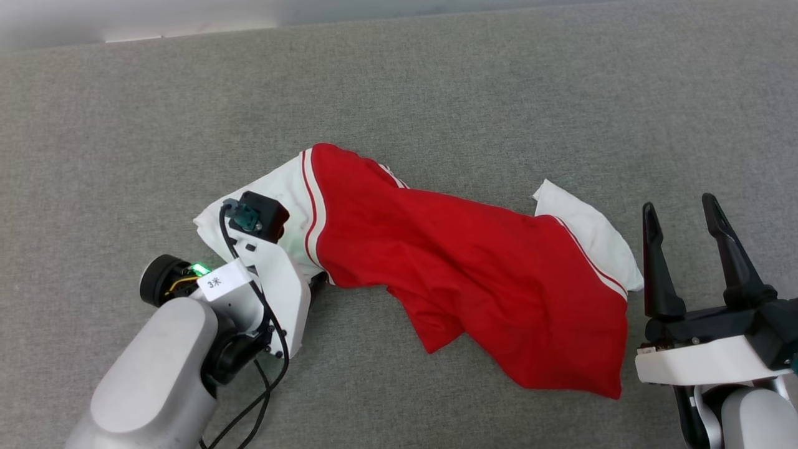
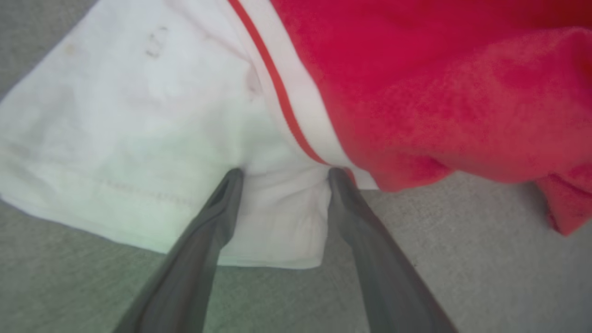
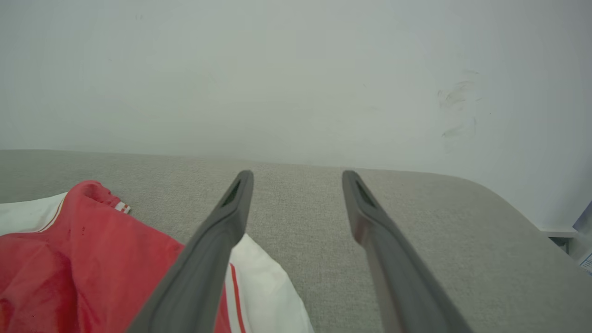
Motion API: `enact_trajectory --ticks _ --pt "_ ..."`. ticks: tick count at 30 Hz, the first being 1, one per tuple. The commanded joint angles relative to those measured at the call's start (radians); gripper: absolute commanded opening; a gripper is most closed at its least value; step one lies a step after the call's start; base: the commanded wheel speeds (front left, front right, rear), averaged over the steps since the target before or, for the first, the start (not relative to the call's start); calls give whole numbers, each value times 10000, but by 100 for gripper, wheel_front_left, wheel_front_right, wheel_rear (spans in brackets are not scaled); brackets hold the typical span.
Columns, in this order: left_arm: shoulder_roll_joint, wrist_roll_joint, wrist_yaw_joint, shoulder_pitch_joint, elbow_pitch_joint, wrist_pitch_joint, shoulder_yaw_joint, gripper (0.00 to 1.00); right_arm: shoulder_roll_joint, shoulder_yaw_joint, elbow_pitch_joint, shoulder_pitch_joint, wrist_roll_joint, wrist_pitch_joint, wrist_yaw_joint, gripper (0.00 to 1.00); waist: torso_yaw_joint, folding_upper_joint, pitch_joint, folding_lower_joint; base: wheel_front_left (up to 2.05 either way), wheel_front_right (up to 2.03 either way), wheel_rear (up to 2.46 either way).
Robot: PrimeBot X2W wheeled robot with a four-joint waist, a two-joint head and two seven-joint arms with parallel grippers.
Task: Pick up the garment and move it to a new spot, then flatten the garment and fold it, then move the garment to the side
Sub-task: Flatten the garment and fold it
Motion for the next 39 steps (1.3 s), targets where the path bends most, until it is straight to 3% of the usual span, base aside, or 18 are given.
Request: enact_trajectory --ticks 1,5,7,18,23,24,25,33,39 --pt "-105 -78 -48 686 406 394 -448 0 13 -16 19 -102 87 -22 -5 100 41 0 -21 -1 0 0 0" --pt "-24 17 2 1001 97 61 -474 0 13 -53 180 -42 50 -22 -5 100 193 0 -283 -1 0 0 0" --pt "255 231 255 1421 -624 -490 -339 0 13 -82 264 48 13 -24 -5 100 355 0 -734 -1 0 0 0" --pt "1396 733 653 3378 -2843 27 -979 0 13 -121 568 423 123 -24 -3 100 987 0 -1868 -1 0 0 0" --pt "1317 555 621 3946 -3104 12 -1240 0 13 -76 650 540 93 -22 -3 100 1087 0 -2055 -1 0 0 0" --pt "1299 585 627 3980 -3050 -114 -1254 45 13 -86 655 559 90 -24 -3 100 1104 0 -2089 -1 0 0 0" --pt "1247 585 647 4036 -2976 -277 -1231 100 13 -95 661 582 76 -22 -5 100 1119 0 -2118 -1 0 0 0" --pt "741 505 684 3970 -2877 -2430 -651 100 13 -319 765 770 -78 -24 -3 100 1424 0 -2511 -1 0 0 0" --pt "644 505 1244 4132 -3478 -4085 373 100 13 -409 814 918 -131 -24 -5 100 1651 0 -2866 -1 0 0 0"
